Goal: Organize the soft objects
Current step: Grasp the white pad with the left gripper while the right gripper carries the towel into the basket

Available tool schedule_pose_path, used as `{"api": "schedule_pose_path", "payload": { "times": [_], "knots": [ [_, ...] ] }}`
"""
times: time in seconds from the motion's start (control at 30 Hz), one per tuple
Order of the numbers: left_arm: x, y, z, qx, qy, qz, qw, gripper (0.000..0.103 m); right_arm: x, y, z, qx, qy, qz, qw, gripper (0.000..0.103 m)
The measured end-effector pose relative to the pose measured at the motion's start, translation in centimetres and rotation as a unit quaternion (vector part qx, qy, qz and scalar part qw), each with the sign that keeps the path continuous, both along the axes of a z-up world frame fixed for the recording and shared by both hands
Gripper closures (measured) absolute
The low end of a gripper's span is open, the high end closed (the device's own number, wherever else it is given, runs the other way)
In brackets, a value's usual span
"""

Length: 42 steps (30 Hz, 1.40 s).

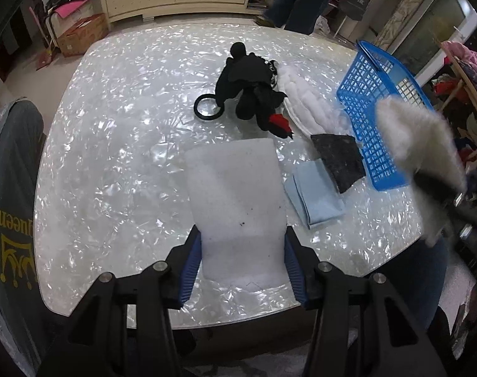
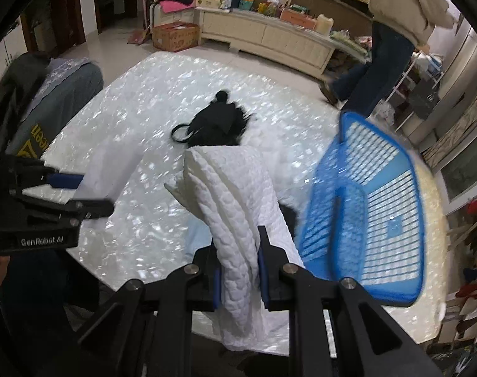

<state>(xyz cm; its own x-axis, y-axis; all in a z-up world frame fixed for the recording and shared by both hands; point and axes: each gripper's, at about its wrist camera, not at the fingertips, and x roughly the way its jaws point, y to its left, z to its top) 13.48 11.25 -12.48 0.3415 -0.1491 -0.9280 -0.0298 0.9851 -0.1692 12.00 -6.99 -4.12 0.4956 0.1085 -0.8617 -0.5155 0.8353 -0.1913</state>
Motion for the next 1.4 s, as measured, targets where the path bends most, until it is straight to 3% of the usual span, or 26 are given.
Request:
{"api": "schedule_pose_path", "payload": {
  "times": [0.17, 0.33, 0.7, 1.03, 1.2, 1.33, 1.4],
  "knots": [
    [-0.4, -0.7, 0.6, 0.002, 0.001, -0.004, 1.0, 0.056, 2.2, -2.7, 2.4, 0.001, -0.022, -0.018, 1.0, 0.086],
    [0.0, -1.7, 0.8, 0.006, 0.001, -0.009, 0.9999, 0.056, 4.4, -5.4, 2.9, -0.01, -0.032, -0.044, 0.998, 0.086],
    [1.5, -3.3, 0.8, 0.006, -0.001, -0.017, 0.9998, 0.055, 9.5, -10.5, -1.7, -0.023, 0.012, -0.113, 0.993, 0.085],
    [2.7, -3.5, -1.6, 0.01, 0.026, -0.013, 0.9995, 0.055, 12.6, -10.5, -6.5, -0.049, 0.067, -0.12, 0.989, 0.084],
    [3.2, -3.2, -2.2, 0.011, 0.034, -0.009, 0.9993, 0.055, 12.2, -10.2, -7.0, -0.06, 0.079, -0.112, 0.989, 0.082],
    [3.1, -3.3, -2.3, 0.013, 0.035, -0.01, 0.9993, 0.055, 11.7, -10.3, -6.8, -0.039, 0.086, -0.115, 0.989, 0.074],
    [3.0, -3.4, -2.2, 0.014, 0.034, -0.011, 0.9993, 0.055, 11.5, -10.5, -6.8, -0.034, 0.084, -0.115, 0.989, 0.058]
  ]
}}
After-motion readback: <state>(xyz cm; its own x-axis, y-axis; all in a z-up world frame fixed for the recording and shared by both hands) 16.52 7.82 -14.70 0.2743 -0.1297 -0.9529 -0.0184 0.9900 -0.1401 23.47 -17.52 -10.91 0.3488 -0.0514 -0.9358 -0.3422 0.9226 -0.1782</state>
